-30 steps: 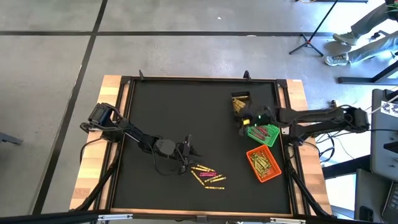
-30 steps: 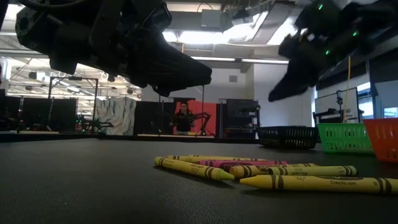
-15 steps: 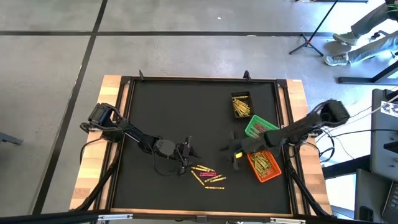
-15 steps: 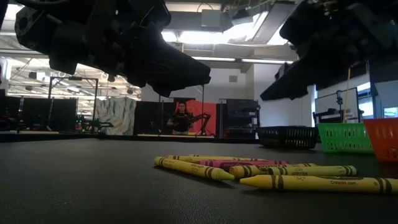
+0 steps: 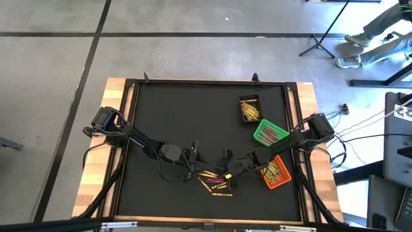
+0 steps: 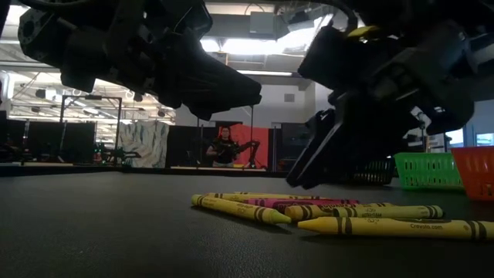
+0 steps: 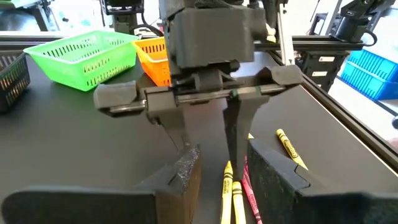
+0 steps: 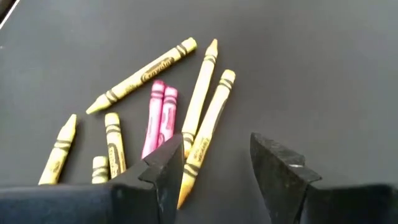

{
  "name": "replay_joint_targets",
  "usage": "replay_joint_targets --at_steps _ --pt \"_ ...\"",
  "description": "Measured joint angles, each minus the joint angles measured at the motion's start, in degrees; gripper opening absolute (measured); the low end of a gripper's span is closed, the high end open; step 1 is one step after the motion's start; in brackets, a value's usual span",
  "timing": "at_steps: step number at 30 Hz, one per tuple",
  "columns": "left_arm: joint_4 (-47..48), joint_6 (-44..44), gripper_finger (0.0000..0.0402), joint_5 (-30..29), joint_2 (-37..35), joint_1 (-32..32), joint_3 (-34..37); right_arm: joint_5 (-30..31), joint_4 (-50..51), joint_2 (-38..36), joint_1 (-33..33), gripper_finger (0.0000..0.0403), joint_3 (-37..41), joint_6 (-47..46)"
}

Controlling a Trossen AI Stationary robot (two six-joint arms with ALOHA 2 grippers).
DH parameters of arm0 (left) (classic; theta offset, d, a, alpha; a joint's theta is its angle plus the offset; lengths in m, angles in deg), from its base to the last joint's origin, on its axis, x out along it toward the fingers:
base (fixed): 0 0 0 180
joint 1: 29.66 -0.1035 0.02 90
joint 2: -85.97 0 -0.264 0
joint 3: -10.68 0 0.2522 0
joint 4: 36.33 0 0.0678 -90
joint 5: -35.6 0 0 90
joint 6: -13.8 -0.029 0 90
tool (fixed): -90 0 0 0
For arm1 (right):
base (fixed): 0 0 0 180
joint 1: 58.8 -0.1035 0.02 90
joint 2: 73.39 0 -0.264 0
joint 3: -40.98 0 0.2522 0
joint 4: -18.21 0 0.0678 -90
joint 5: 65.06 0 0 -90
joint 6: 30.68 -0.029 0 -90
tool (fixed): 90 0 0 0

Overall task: Sort crayons
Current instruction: Put the yellow crayon into the black basket

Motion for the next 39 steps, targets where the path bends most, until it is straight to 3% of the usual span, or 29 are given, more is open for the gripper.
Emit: replay_joint_targets --at_steps 9,16,22,32,39 --pt "0.4 0.0 0.0114 0.0 0.0 0.2 0.0 0.3 0.5 1.7 0.1 0.0183 -0.4 -0.2" --pt "0.5 0.0 0.0114 0.0 0.0 0.3 0.0 5.1 2.5 2.3 0.0 0.0180 -0.5 1.3" --pt "0.5 0.0 0.0114 -0.3 0.0 0.3 0.0 5.1 2.7 2.3 0.0 0.0136 -0.5 3.9" --pt "0.5 0.0 0.0114 -0.3 0.0 0.3 0.0 5.1 4.4 2.2 0.1 0.0014 -0.5 7.7" --pt "0.5 0.0 0.0114 -0.3 0.0 0.5 0.0 5.1 8.8 0.4 0.1 0.0025 -0.5 8.8"
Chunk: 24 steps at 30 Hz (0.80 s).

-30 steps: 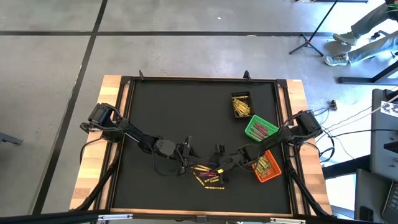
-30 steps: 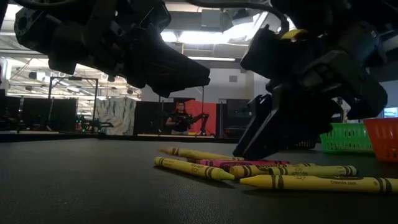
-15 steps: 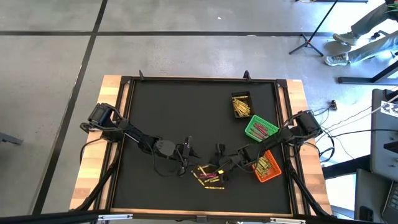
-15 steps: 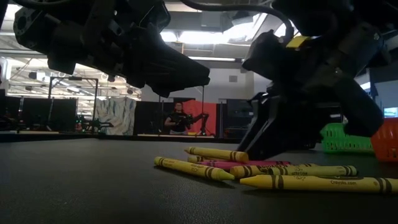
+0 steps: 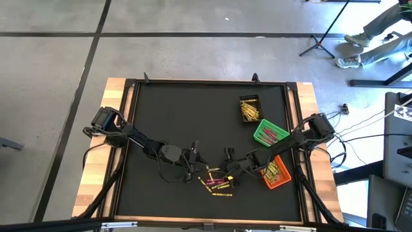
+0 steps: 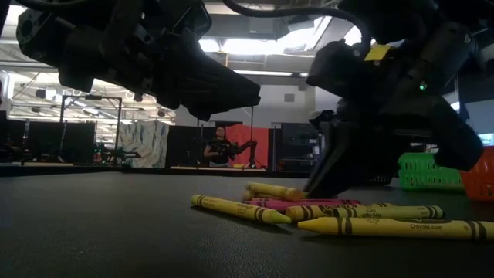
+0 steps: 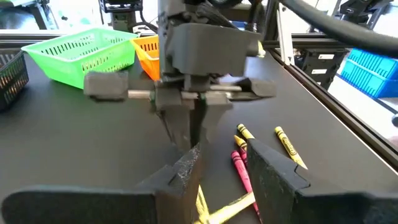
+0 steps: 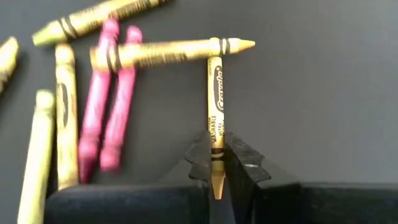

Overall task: Sort crayons
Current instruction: Put the yellow crayon into the black basket

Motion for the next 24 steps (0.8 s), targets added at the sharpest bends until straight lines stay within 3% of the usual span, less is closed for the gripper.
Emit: replay_joint_targets --at_steps 7,17,24 --pt "0.0 0.0 0.0114 0.0 0.0 0.2 0.0 0.9 10.2 -6.4 0.0 0.0009 0.0 -0.3" --pt "0.0 0.0 0.0114 0.0 0.0 0.4 0.0 10.5 23.6 -13.7 0.1 0.0017 -1.2 -1.9" --pt "0.1 0.0 0.0114 0.0 0.0 0.4 0.0 12.1 34.4 -23.8 6.5 0.0018 -0.7 -4.4"
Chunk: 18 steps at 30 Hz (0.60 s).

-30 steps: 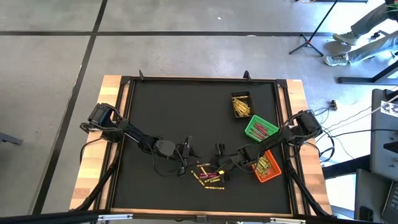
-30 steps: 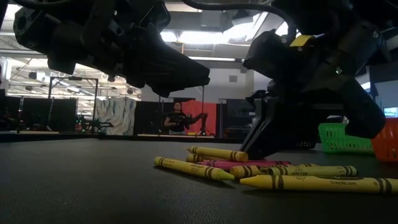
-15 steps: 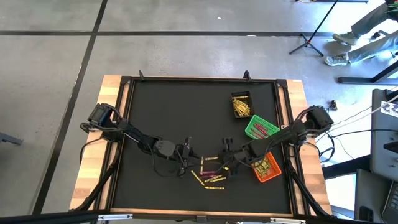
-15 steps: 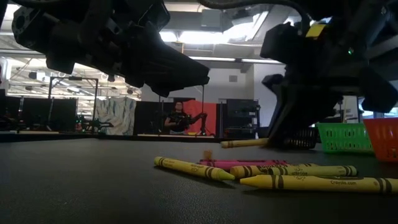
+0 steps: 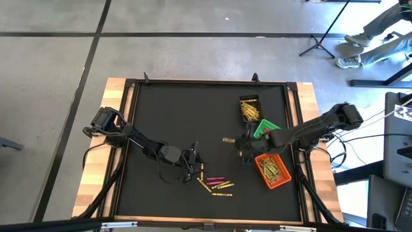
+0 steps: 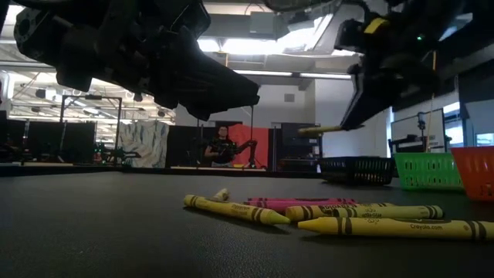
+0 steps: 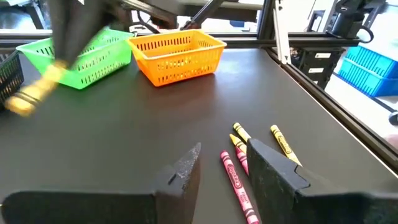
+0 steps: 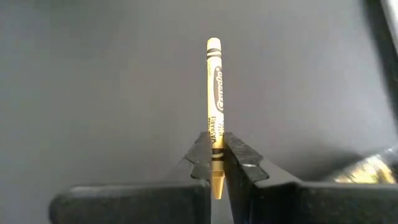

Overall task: Sort crayons
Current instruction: Put the yellow crayon into the black basket

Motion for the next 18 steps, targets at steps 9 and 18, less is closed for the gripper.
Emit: replay_joint_targets --at_steps 9,18 --pt "0.4 0.0 0.0114 -1.2 0.0 0.1 0.0 -0.5 1.6 -14.1 23.2 0.0018 8.4 1.7" --pt "0.4 0.0 0.0114 -1.3 0.0 0.1 0.0 -4.3 -6.0 -14.2 38.9 0.0029 16.1 3.3"
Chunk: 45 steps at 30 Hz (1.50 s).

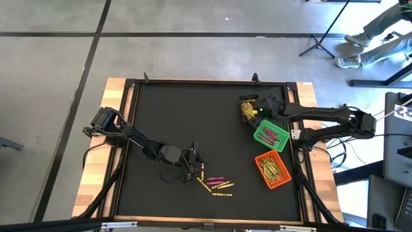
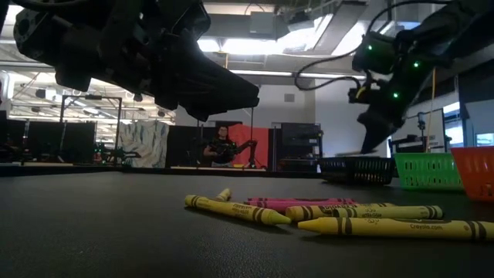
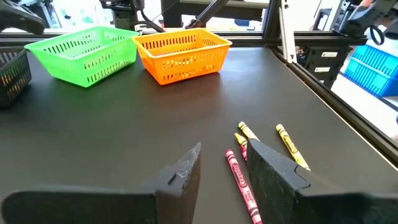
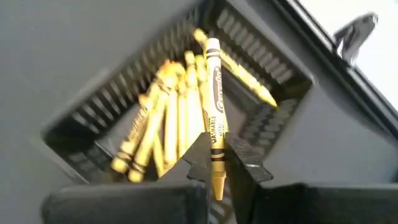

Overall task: Sort crayons
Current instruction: Put the yellow crayon into the black basket

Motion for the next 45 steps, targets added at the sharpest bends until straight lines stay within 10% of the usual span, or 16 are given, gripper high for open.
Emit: replay_joint_targets --at_steps 5,13,28,39,45 --pt "0.4 1.3 0.0114 -1.0 0.0 0.0 0.0 -3.7 0.0 -0.1 0.3 0.0093 0.0 1.2" --pt "5.4 5.9 0.0114 -1.9 0.0 0.0 0.0 -30.5 -15.7 -0.2 -8.1 0.0185 1.6 5.5" --pt "14.3 23.6 0.0114 -11.1 0.0 3.5 -0.7 -25.5 -46.6 8.2 -35.4 0.0195 7.2 6.9" --pt "56.2 47.0 0.0108 -22.1 0.2 8.1 -21.4 -19.3 -54.0 19.7 -40.4 0.0195 7.2 5.7" --pt "61.4 55.4 0.0108 -22.4 4.4 8.6 -28.1 -19.3 -54.1 20.5 -40.3 0.0195 7.2 5.6"
